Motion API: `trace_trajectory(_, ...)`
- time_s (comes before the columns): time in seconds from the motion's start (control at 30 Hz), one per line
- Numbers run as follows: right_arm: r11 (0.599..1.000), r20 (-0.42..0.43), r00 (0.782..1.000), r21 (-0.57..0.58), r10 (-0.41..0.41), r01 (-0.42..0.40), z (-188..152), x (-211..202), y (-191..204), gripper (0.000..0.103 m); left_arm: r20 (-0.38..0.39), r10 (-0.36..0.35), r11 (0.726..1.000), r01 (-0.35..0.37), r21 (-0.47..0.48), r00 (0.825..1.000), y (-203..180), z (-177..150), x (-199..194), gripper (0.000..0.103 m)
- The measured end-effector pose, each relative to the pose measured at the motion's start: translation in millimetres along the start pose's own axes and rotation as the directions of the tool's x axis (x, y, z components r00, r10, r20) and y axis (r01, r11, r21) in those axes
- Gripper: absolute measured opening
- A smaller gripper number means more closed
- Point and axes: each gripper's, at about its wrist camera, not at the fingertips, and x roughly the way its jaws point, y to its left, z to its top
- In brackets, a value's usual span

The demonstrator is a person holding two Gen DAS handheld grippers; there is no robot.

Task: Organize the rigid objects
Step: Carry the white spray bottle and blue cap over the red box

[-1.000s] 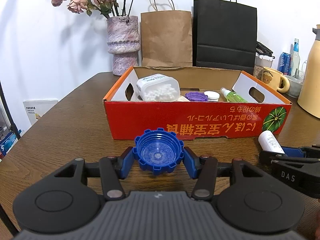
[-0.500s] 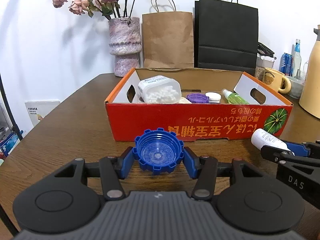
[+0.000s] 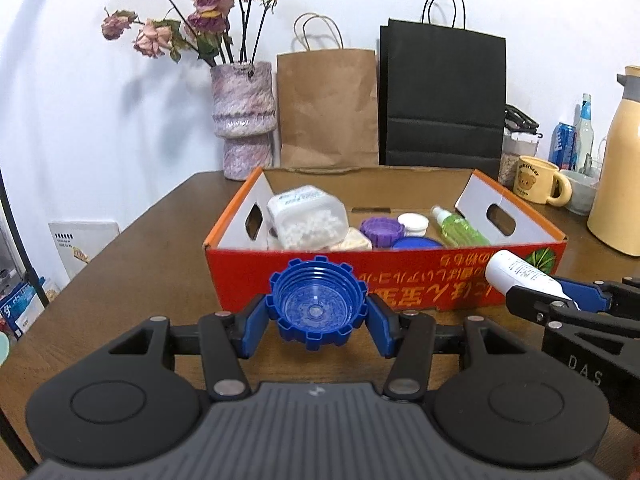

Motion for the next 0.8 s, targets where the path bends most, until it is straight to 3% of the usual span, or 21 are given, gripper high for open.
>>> trace_trajectory(0.8,1.0,0.108,0.994,-0.03,0.002,0.001,46.8,13.9,-6.8,0.027,0.078,-0.004,1.0,0.004,0.002,0.997,-17.5,51.0,15.0,0.054)
